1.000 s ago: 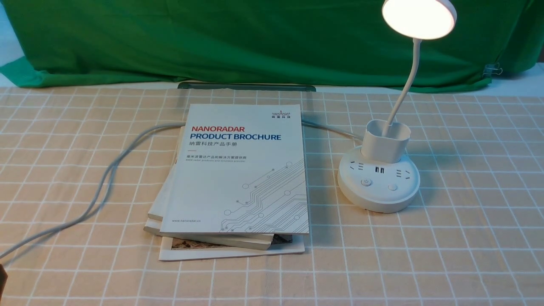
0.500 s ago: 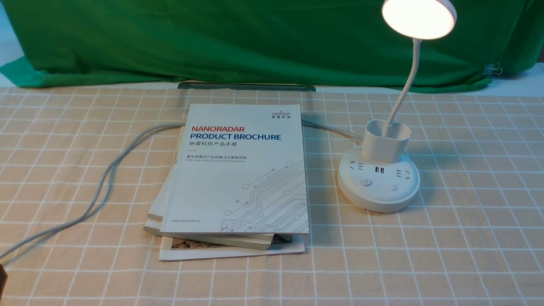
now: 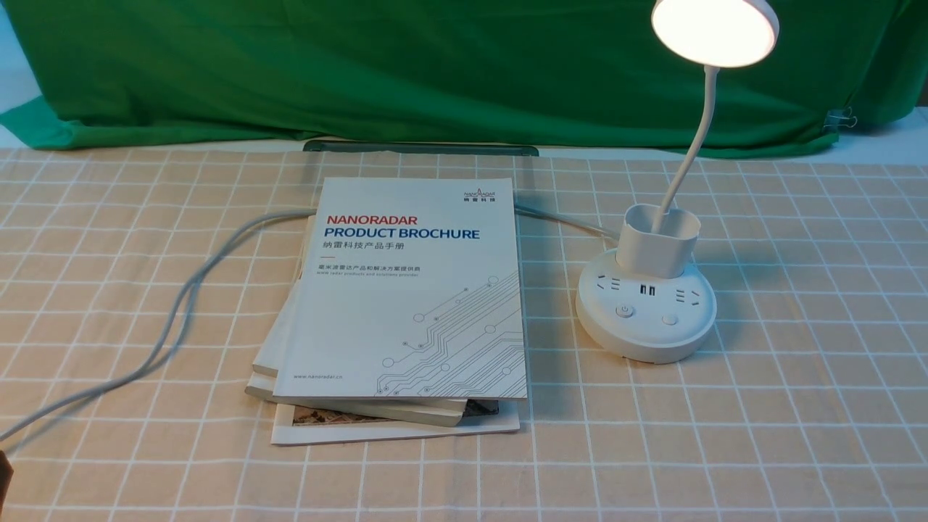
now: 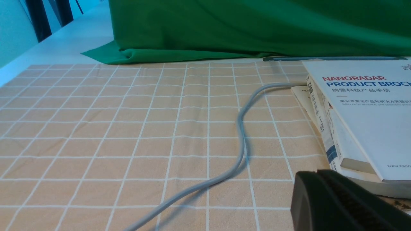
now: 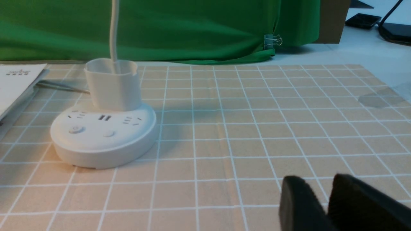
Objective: Turn on the table lamp on the light coffee tablecloth with your hand.
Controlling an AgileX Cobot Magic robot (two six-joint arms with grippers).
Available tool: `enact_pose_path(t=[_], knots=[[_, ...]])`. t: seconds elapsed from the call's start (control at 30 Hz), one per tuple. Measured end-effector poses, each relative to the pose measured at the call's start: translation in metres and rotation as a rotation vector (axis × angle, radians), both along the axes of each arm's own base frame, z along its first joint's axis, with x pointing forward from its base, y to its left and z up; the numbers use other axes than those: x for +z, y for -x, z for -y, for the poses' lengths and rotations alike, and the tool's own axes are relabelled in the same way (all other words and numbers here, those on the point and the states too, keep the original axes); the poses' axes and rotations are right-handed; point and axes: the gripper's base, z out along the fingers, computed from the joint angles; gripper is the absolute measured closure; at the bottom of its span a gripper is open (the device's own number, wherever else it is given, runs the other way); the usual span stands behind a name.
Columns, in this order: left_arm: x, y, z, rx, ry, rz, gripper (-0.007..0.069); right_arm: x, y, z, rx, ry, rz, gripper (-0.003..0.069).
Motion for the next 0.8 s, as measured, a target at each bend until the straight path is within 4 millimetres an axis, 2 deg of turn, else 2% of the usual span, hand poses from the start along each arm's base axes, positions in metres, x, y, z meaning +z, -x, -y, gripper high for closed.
enact_pose_path(t=[0.8], knots=[[0.0, 0.0, 0.0, 0.0, 0.0, 0.0, 0.0603, 0.0, 0.0, 0.0, 0.0, 0.0, 0.0, 0.0433]])
